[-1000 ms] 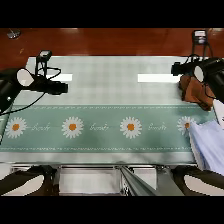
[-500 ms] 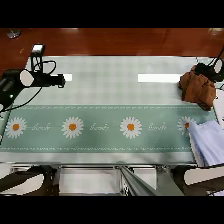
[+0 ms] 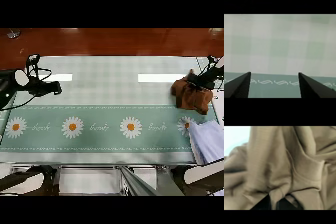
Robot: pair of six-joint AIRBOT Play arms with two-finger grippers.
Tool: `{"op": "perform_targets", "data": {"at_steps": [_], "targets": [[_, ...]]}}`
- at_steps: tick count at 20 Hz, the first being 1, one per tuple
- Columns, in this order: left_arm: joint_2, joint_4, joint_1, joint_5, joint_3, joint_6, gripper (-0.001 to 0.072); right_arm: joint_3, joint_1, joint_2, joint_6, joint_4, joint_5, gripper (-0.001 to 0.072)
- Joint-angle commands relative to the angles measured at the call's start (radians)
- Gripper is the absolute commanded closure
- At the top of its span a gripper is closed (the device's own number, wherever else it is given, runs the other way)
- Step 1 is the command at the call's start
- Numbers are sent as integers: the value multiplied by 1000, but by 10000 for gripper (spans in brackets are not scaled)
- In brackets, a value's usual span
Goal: Fold the shirts.
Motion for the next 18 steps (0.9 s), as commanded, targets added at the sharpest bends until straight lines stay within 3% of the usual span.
{"op": "perform_targets", "data": {"at_steps": [1,5,11,15,18], "targets": [[24,-61,3,-71,0,6,3,8,4,144,-90,88,-24,692],[161,-68,4,-89,0,21,3,8,5,397,-105,91,-148,692],[537,-196,-31,-101,-177,39,3,19,103,717,-160,133,-229,692],[757,-256,-62,-105,-326,36,3,172,224,782,-159,133,-212,691],[818,-270,-62,-105,-369,36,4,319,328,783,-158,139,-192,692]]}}
